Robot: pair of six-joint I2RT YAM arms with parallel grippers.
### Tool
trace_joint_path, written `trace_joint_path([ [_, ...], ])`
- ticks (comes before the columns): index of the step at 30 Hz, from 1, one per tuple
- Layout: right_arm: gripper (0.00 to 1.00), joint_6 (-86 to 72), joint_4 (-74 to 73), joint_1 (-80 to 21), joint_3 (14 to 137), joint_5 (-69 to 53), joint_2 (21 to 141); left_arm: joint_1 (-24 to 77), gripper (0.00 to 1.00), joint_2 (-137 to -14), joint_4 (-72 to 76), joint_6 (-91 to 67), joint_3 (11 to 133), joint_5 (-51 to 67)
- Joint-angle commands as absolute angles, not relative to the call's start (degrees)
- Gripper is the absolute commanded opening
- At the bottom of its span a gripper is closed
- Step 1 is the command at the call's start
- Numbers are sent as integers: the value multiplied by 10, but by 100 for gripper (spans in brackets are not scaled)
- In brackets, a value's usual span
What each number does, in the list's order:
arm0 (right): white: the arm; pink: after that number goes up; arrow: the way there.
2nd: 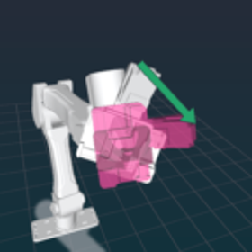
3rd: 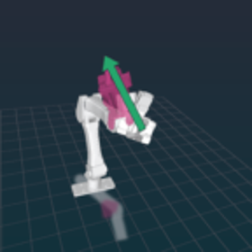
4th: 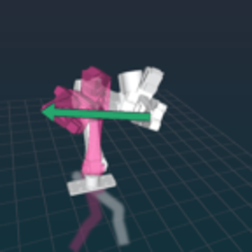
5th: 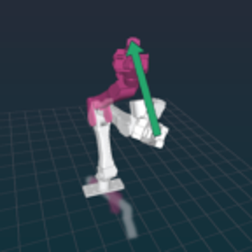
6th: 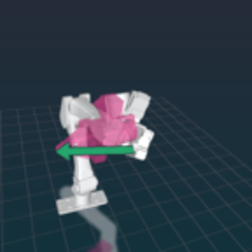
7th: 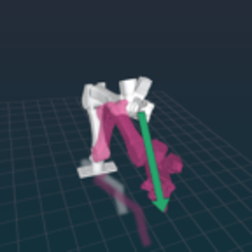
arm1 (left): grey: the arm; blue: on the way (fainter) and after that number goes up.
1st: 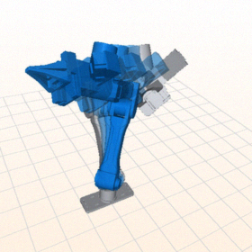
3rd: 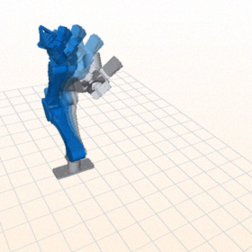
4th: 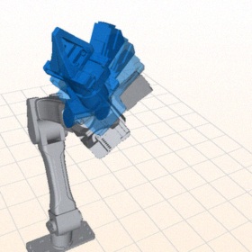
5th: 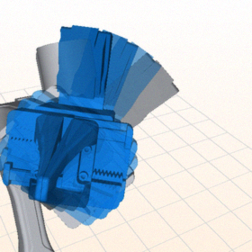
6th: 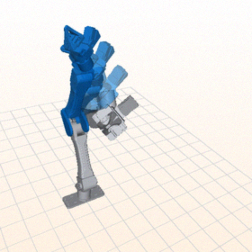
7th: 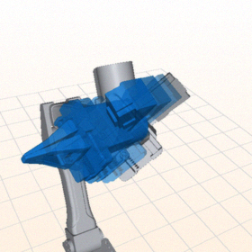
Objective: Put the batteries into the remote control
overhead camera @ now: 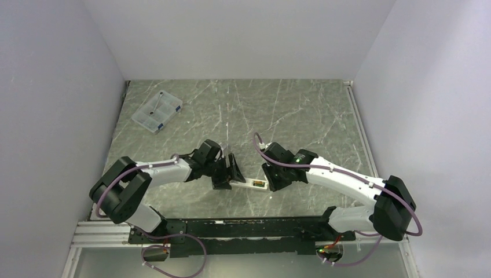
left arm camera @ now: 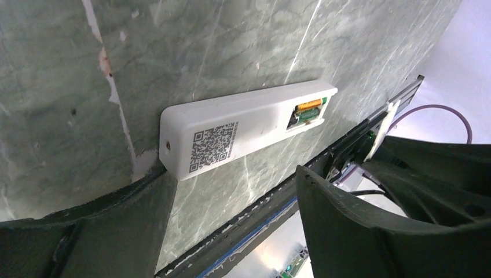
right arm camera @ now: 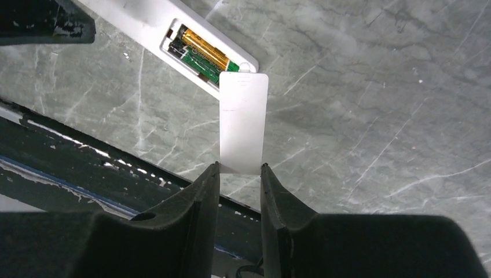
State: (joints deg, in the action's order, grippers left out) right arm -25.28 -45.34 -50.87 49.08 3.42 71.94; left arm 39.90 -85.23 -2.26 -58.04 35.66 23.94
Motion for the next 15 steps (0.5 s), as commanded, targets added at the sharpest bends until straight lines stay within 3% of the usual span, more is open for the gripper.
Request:
trace_joint_path([
  [1,13,-274,-441,-519,479,27,703,393,81,-875,-10,-562,383,222],
  [15,12,-304,-423,-561,456,41,703,381,80,-940,-4,-541,434,214],
])
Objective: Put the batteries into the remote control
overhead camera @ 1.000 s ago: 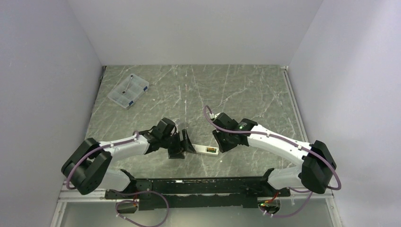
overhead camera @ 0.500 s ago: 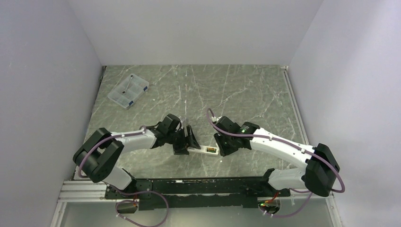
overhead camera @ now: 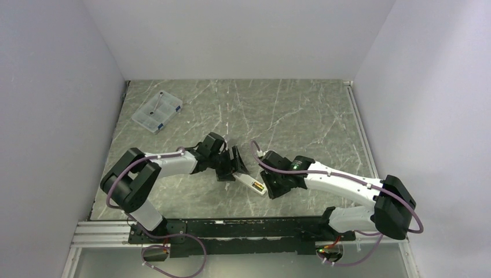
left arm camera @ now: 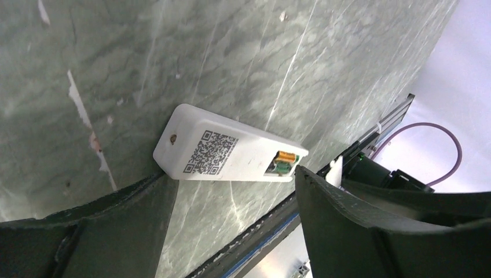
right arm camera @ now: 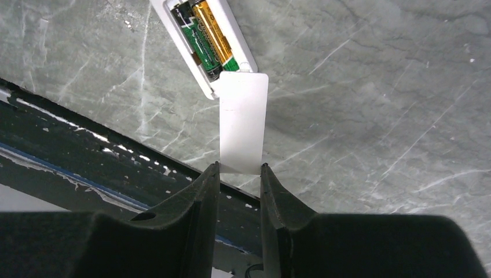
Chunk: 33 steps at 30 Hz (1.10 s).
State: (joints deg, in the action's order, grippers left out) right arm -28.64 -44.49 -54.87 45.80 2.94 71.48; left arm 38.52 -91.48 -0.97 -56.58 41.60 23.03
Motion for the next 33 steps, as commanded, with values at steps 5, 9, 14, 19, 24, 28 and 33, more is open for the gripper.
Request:
trace_joint_path([
  [5,12,-308,-417,-577,453,49,707,380,79,-962,-8,-529,461,220],
  [9,12,-313,-412,-588,458,55,717,380,79,-975,-11,-525,474,225],
  [14,12,-320,-399,-596,468,60,737,381,78,-973,-11,-525,469,231],
  [19,13,-326,-392,-607,482,63,760,381,78,-945,-38,-512,461,215],
  [24,13,-328,-390,-619,499,77,783,381,79,-913,-73,-492,457,199],
  [28,13,-322,-384,-625,508,77,800,381,79,-891,-98,-479,452,188],
  [33,13,-309,-380,-627,516,81,823,381,78,-867,-123,-469,443,175],
])
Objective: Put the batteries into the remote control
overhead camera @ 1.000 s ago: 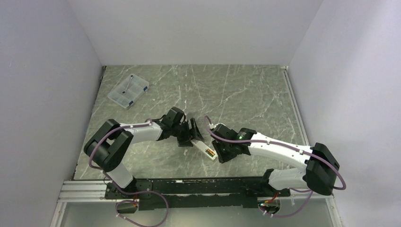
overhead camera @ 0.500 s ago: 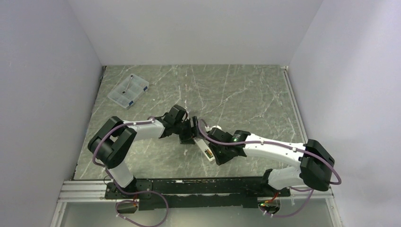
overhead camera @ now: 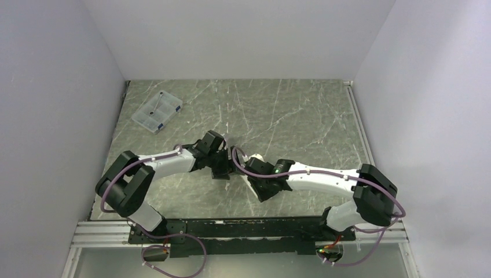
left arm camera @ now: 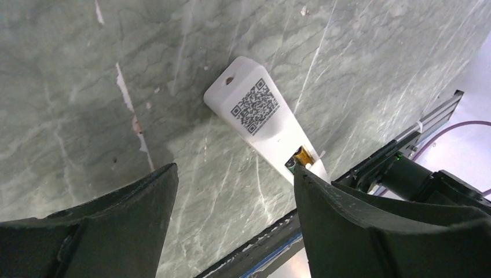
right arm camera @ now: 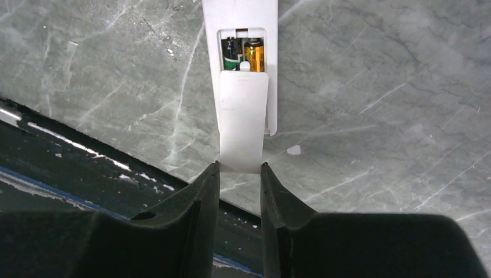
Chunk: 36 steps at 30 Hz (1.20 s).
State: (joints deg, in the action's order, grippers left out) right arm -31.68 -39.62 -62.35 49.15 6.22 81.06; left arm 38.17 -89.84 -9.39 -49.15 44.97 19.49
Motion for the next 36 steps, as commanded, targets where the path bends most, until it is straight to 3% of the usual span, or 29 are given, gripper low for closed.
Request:
trace_joint_path([
  [1,13,-308,-379,-627,517,82,826,381,78,-862,-128,-466,441,173],
  [36,21,-272,-369,-627,531,98,867,381,78,-845,-138,-455,429,181],
])
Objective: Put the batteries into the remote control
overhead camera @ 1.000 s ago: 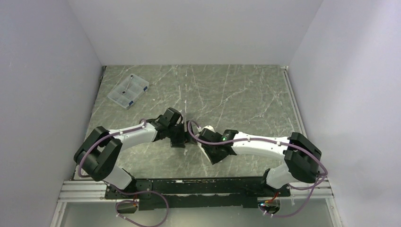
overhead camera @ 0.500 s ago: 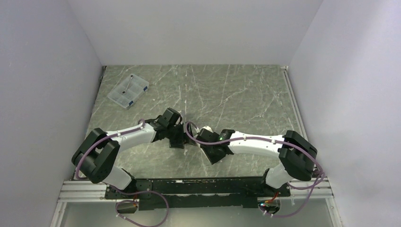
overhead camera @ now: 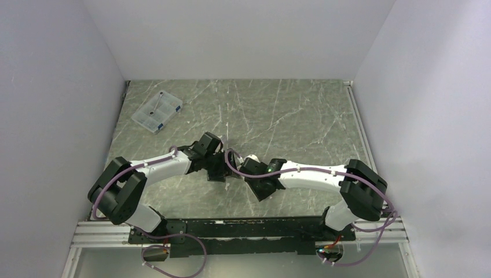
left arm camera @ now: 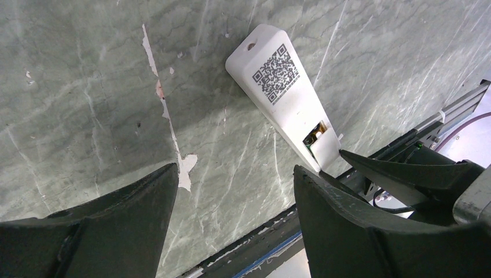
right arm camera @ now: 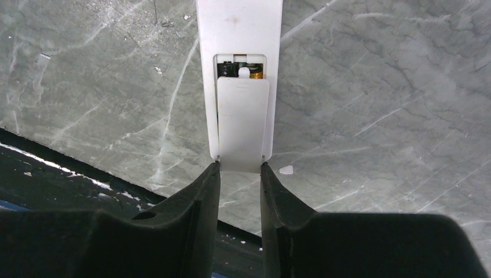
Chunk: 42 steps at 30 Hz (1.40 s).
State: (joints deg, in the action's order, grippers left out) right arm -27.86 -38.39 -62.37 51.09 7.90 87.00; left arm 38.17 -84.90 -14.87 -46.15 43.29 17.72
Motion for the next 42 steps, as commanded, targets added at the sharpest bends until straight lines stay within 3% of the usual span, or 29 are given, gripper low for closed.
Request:
trace_joint_path([
  [1,22,-272,-368,-627,531,98,865,381,78,-846,-137,-454,429,181],
  [19,45,-272,-370,-627,536,104,856,381,78,-857,-130,-456,432,186],
  [29,49,-286,-373,-627,540,120,820,381,78,-857,-128,-456,430,187],
  [36,44,-308,-373,-626,536,142,783,380,78,-857,-130,-455,432,187],
  [42,26,-332,-356,-622,521,145,775,381,77,-857,-133,-450,434,186],
])
